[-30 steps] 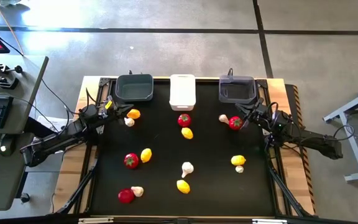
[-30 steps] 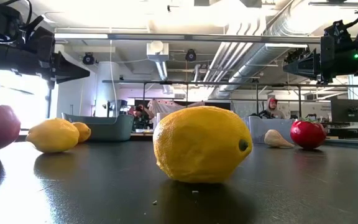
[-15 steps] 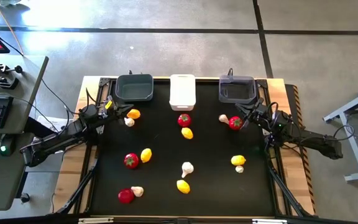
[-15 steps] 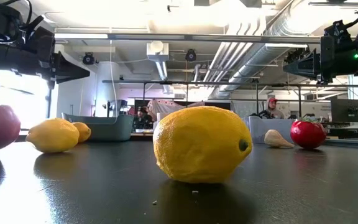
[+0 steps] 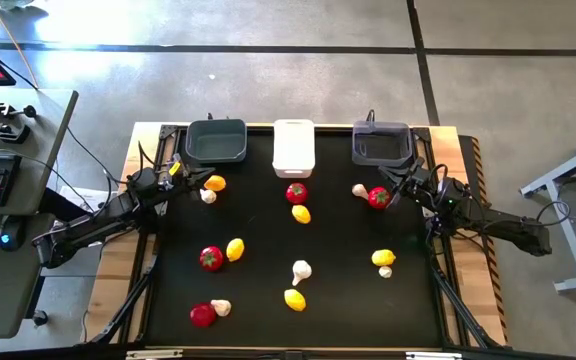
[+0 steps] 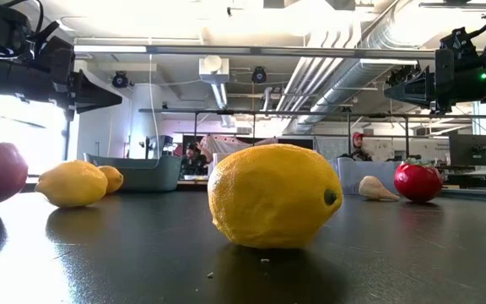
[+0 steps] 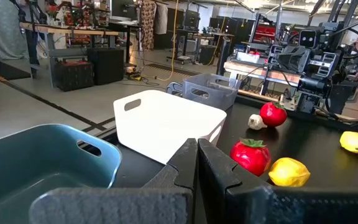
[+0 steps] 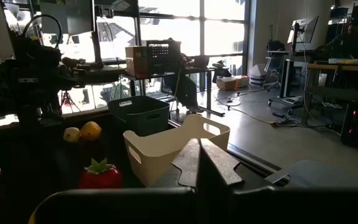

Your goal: Sort produce into baskets

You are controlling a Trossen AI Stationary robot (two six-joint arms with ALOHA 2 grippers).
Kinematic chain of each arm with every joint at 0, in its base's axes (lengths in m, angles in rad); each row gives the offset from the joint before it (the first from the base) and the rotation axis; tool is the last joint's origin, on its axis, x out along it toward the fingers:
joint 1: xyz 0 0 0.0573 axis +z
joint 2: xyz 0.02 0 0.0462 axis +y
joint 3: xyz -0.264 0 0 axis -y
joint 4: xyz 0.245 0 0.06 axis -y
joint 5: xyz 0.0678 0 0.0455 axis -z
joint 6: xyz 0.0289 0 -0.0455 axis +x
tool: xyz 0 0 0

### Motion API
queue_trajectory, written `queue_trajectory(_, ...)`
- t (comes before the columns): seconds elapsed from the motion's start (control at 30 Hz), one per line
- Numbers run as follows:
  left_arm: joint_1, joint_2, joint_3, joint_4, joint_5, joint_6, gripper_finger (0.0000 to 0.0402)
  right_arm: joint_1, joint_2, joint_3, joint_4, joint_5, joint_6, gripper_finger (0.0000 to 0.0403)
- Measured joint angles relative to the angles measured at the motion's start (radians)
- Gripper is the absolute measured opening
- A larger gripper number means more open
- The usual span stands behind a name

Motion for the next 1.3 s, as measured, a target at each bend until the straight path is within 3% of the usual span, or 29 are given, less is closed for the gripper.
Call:
queue_trajectory(0.67, -0.001, 0.0, 0.0, 0.035, 0.02, -0.035, 0.0, 0.0, 0.0, 0.0, 0.0, 0.0, 0.0, 0.0)
queue_trajectory(0.97, -0.028, 0.005, 0.03, 0.22, 0.394, -0.107, 0.0, 0.0, 0.0, 0.0, 0.0, 0.0, 0.0, 0.0)
queue_trajectory(1.13, -0.063, 0.056, 0.104, 0.217, 0.407, -0.091, 0.0, 0.0, 0.0, 0.0, 0.0, 0.0, 0.0, 0.0)
queue_trajectory(1.3, -0.084, 0.196, 0.182, 0.211, 0.406, -0.061, 0.0, 0.0, 0.0, 0.0, 0.0, 0.0, 0.0, 0.0)
